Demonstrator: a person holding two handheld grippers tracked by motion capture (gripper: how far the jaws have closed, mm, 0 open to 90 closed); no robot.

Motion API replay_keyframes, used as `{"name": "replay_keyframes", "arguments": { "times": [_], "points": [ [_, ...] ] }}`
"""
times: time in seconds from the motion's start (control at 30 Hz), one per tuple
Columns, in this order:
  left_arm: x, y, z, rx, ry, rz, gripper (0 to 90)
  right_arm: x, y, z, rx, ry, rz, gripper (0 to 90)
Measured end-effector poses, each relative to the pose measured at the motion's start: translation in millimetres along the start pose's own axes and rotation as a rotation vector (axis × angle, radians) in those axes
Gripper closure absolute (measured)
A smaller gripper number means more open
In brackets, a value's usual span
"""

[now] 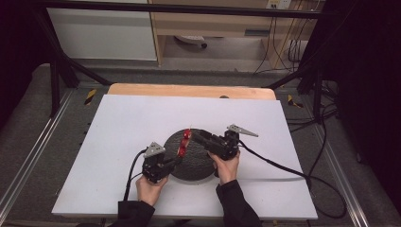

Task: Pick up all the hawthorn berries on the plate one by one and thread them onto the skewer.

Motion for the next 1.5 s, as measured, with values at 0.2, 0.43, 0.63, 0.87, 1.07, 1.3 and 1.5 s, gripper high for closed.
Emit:
{"name": "replay_keyframes", "arguments": {
  "times": [0.2,0.43,0.63,0.87,1.07,1.3,1.5],
  "points": [
    [6.4,5.7,3.3,-0.013,0.028,-0.008,87.9,4.7,-5.3,-2.3,0.105,0.088,0.024,28.0],
    [13.8,7.3,4.7,-0.053,0.067,-0.004,87.8,16.1,-16.8,-0.5,0.221,0.169,0.056,14.8],
    [20.1,10.7,4.7,-0.076,0.097,-0.006,87.8,31.8,-33.5,4.7,0.3,0.23,0.101,7.5],
    [26.3,12.4,1.5,-0.1,0.129,-0.011,87.8,49.0,-53.6,12.8,0.401,0.294,0.164,1.8],
    [29.7,14.4,-4.8,-0.111,0.164,-0.015,87.7,60.1,-66.9,20.2,0.458,0.317,0.201,0.5],
    [25.6,14.8,-17.5,-0.123,0.222,-0.023,87.7,74.4,-79.5,25.6,0.485,0.323,0.225,0.4],
    [17.8,14.4,-30.3,-0.14,0.256,-0.029,87.7,83.1,-87.5,28.1,0.522,0.332,0.262,0.5]
  ]
}}
Point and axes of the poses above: each handheld gripper's, and its own axes: x roughly backward along the jaws, z roughly out of its underside, y roughly to its left, the point moved 3 cm from there along -x, roughly forward along the jaws, and after that the axes turned 15 degrees about z, right-handed, at the moved point
